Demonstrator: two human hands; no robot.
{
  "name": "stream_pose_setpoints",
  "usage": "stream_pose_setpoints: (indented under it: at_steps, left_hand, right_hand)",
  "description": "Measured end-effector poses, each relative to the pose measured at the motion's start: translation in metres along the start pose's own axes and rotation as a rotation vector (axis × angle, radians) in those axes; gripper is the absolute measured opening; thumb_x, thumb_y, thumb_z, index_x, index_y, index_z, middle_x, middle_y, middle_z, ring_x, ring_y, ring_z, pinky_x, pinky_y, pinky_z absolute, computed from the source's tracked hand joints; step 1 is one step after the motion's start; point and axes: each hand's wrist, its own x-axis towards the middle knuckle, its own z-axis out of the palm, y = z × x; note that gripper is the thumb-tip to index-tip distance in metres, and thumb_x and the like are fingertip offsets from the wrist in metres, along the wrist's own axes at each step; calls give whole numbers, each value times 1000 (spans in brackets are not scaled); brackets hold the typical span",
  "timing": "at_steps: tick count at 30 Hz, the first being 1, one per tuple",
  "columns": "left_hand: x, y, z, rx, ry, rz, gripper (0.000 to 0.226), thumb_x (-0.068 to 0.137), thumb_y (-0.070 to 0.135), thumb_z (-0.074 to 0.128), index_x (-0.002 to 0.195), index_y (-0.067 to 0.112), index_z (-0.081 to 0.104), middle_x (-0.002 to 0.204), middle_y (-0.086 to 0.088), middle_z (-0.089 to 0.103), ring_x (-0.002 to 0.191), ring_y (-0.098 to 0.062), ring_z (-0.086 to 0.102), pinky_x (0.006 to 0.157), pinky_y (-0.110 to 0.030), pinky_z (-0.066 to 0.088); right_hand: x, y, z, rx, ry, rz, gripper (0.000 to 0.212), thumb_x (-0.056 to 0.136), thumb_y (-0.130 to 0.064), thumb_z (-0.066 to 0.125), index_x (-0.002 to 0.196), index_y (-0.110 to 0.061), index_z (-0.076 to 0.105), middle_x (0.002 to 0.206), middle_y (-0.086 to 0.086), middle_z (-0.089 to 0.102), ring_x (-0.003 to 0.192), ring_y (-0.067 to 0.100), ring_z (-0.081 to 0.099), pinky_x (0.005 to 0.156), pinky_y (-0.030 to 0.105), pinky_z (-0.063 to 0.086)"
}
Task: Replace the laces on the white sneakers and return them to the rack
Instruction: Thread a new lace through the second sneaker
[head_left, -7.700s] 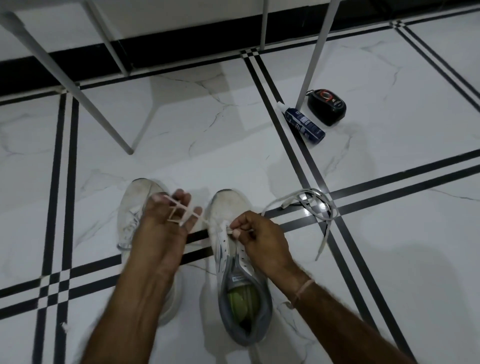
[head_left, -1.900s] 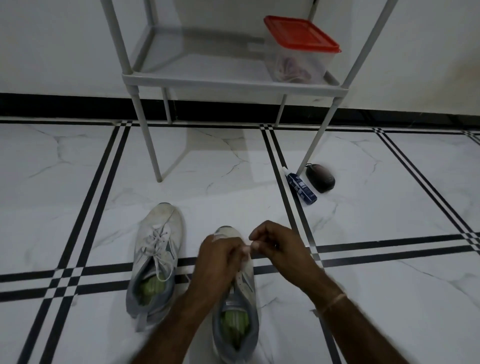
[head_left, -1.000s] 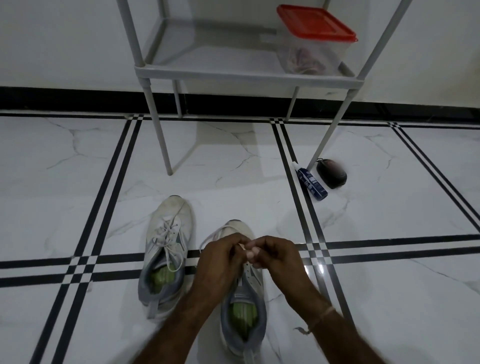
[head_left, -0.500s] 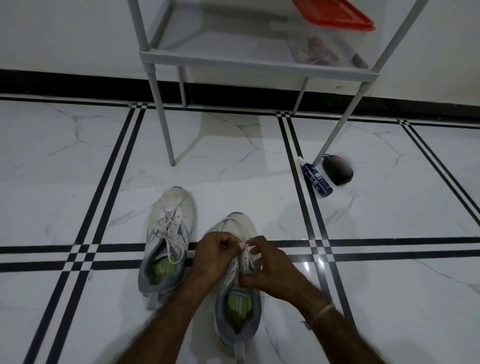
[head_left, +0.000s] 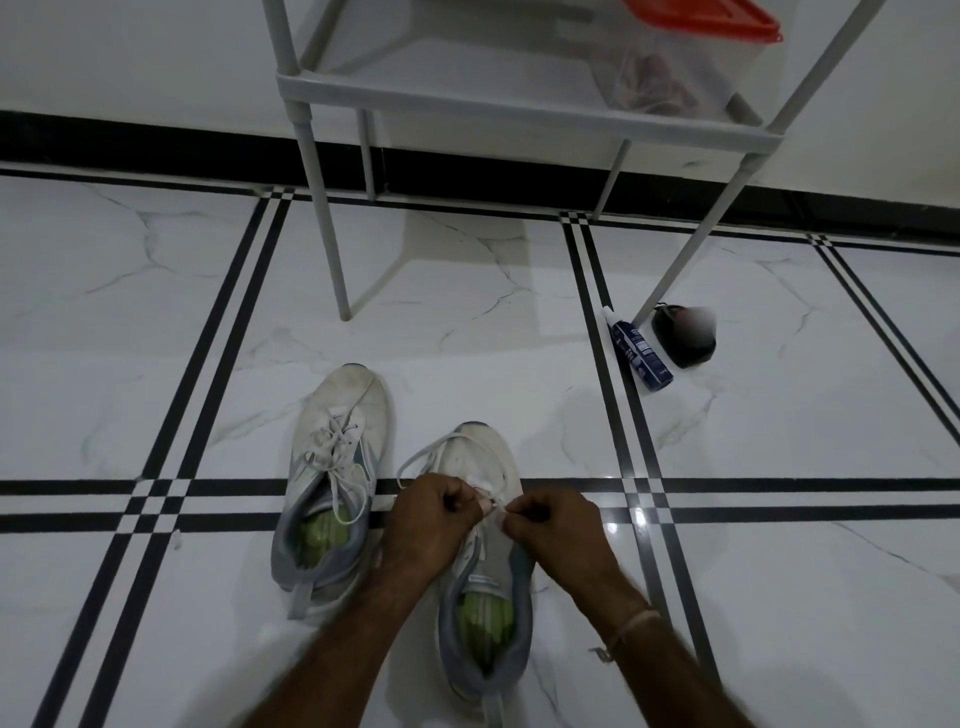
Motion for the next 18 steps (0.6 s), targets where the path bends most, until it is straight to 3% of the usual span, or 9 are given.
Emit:
stream_pose_setpoints:
  at_steps: [4, 7, 9, 18]
  left_hand:
    - [-2, 1, 0, 105, 5, 3, 24, 82, 35, 81, 65, 22, 72, 62, 10, 69, 64, -7, 66, 68, -29, 54]
    - [-4, 0, 5, 170, 49, -2, 23, 80, 41, 79, 64, 27, 69, 67, 11, 70, 68, -6, 67, 69, -32, 57]
    - [-6, -1, 11, 180, 109, -7, 22, 79, 42, 80, 67, 29, 68, 73, 11, 69, 74, -7, 67, 70, -33, 56]
    - [-12, 3, 29, 177, 254, -79, 19, 80, 43, 80, 86, 27, 71, 92, 13, 65, 88, -9, 64, 74, -30, 51]
  right_hand:
    - [6, 9, 3, 106, -26, 5, 7, 88, -15, 76, 94, -13, 81, 87, -1, 77, 82, 9, 71, 74, 19, 55]
    - [2, 21, 1, 403, -83, 87, 10, 92, -7, 72, 95, -8, 81, 90, 9, 79, 93, 27, 75, 84, 36, 62]
    - [0, 26, 0, 518, -96, 100, 11, 93, -4, 69, 97, -3, 80, 94, 13, 79, 96, 31, 74, 88, 40, 61]
    - [-1, 37, 8, 542, -126, 35, 25, 96, -3, 65, 118, -10, 75, 107, 6, 78, 106, 22, 72, 98, 42, 58]
